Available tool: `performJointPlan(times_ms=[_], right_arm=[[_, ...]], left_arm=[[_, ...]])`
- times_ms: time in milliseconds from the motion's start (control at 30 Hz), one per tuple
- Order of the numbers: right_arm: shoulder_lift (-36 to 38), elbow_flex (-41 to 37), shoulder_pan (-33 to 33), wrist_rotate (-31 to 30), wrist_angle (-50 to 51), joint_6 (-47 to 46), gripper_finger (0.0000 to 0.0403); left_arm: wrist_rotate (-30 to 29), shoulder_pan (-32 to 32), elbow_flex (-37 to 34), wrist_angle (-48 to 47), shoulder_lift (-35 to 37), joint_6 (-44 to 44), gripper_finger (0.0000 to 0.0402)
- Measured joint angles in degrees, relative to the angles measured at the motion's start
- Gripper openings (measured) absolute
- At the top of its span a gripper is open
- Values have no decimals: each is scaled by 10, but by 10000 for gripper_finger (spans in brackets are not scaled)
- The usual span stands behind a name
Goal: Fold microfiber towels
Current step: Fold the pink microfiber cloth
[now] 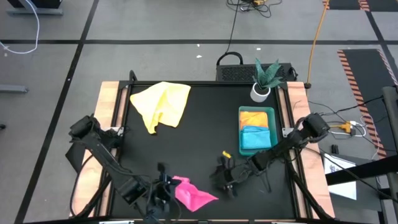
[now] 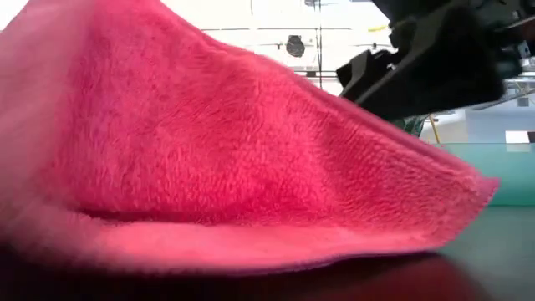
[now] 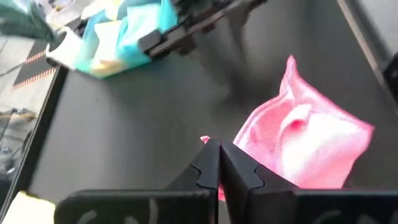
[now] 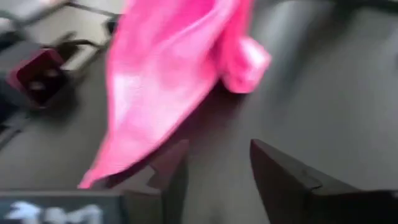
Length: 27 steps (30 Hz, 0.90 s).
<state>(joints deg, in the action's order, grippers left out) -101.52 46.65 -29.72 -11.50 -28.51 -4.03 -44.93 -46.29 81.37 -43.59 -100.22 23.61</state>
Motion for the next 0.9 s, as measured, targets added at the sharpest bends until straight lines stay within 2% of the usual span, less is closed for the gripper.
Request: performJointPlan(times_ms=[100,200,367,533,667,833,900], right_arm=[[-8,6,-4,17,-2,-25,200],[-11,13,-16,9,-4,-62,214],[-49,47,-31,-13,21,-169,214],[-82,80,-35,-22,102,-284,198],[-90,91,-35,-37,138,-311,148],[-75,89,-37,-36,131,-252,26],[-51,95,-41,-50,132,-227,11]], left_arm=[[-1,2,-17,2,0,10,11],[-2,7,-27,2,0,14,4],[-2,18,-42,4,0,37,15],[1,23,-44,5,0,39,6],[-19,23,-44,5,0,35,8],[-99,20,-43,-4,5,33,4],[-141,13,-43,-4,18,35,6]])
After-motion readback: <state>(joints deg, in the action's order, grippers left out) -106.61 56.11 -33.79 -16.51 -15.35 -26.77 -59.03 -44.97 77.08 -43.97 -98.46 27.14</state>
